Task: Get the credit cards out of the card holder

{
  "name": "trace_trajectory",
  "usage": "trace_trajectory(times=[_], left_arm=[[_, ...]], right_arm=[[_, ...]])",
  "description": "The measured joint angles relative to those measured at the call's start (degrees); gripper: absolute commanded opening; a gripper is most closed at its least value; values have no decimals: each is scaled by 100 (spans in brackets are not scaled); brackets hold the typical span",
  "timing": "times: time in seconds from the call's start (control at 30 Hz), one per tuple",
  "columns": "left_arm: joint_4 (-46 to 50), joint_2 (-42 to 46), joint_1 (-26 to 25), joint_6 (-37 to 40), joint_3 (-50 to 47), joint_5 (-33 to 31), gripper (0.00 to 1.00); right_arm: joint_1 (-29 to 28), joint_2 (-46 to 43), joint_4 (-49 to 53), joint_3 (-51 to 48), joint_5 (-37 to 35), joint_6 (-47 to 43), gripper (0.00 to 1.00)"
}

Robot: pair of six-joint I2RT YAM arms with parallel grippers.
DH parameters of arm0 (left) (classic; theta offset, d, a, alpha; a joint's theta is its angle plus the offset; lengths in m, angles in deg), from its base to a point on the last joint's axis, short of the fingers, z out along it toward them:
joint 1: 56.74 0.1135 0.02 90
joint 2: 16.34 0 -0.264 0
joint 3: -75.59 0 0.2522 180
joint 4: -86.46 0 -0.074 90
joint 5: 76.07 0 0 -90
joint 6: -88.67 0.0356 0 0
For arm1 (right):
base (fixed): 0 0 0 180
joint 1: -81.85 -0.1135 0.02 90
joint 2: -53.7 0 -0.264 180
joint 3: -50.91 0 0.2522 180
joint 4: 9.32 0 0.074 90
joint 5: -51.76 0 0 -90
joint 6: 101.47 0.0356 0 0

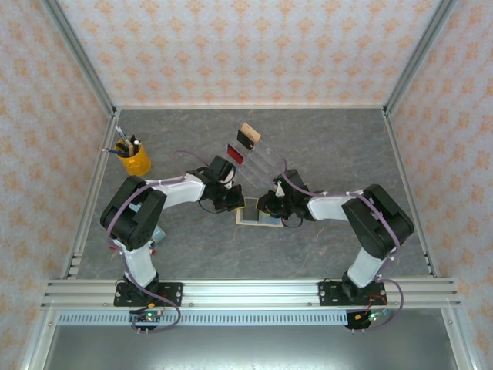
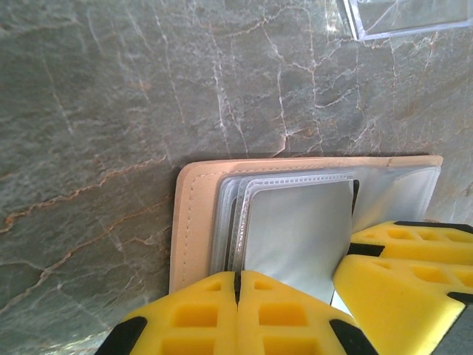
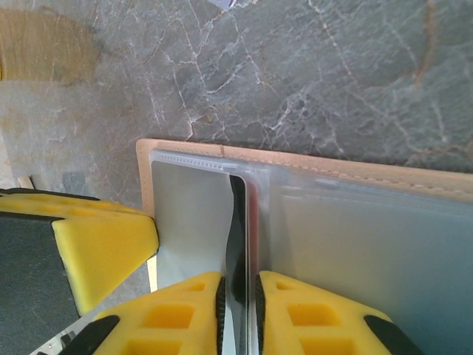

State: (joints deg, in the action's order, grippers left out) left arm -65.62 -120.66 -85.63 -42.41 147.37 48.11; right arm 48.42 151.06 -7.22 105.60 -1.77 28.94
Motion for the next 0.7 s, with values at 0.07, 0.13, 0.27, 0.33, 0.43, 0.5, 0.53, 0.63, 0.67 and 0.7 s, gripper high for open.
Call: trace_trajectory(times=[0.07,0.13,0.27,0.33,0.43,0.5,0.53,0.63,0.67,0.7], left_arm=[[0,0,0,0,0,-2,0],[-2,0,0,0,0,-4,0],[-2,0,2,0,0,-9,0],[-2,-2,2,0,0,-9,0],[-2,-7,2,0,0,-11,0],[-4,-11,7,0,0,-11,0],[-4,-11,7,0,0,-11,0],[-26,-15,2,0,0,-9,0],[-42,-22,0,0,0,-7,0],[-50,-24,0,0,0,-4,0]], right_arm=[[0,-2,-76,-46,0,39,15],[9,-2,-162,-92,15,90,14],[39,-2,-452,-236,105,223,13],[59,-2,-588,-304,144,299,13],[74,-28,-686,-358,168,352,13],[76,-96,-680,-367,168,352,13],[76,-131,-680,-372,168,350,13],[72,-210,-691,-369,197,337,19],[66,-219,-719,-363,212,345,20],[57,-219,-726,-361,216,348,21]])
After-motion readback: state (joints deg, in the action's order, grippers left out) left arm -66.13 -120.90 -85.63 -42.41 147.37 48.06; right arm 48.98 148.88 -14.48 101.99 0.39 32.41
